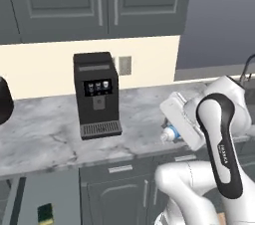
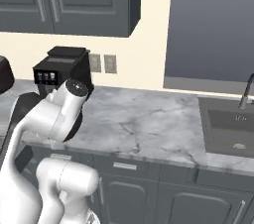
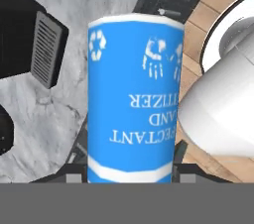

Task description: Restock the sink supplies by placing the sponge and soap dispenser on the counter and next to the sink. Make sure the soap dispenser is upright.

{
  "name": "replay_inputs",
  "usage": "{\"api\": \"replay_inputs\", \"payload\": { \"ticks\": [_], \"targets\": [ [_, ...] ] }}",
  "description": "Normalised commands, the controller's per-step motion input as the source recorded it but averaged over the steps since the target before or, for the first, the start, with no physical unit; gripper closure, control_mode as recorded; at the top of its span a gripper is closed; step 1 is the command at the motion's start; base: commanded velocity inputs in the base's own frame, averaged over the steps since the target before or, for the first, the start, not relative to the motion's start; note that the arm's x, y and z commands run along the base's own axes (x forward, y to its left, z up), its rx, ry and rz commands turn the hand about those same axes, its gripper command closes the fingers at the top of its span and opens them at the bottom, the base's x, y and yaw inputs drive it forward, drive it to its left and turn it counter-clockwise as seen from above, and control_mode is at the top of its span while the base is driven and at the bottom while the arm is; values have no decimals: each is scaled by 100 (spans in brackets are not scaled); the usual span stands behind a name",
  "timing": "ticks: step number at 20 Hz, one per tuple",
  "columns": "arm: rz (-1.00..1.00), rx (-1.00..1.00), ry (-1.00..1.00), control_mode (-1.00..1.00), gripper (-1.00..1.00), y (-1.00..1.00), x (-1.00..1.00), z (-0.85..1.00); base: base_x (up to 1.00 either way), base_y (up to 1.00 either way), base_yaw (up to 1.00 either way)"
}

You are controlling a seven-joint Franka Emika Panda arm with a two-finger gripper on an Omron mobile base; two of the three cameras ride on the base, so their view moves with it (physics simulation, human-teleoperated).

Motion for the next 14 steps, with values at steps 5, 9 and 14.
{"api": "replay_inputs", "payload": {
  "ticks": [5, 9, 14],
  "targets": [
    [0, 0, 0, 100, 100, 0, 0, 0, 2, -100, -8],
    [0, 0, 0, 100, 100, 0, 0, 0, 19, -87, -5],
    [0, 0, 0, 100, 100, 0, 0, 0, 66, -27, 0]
  ]
}}
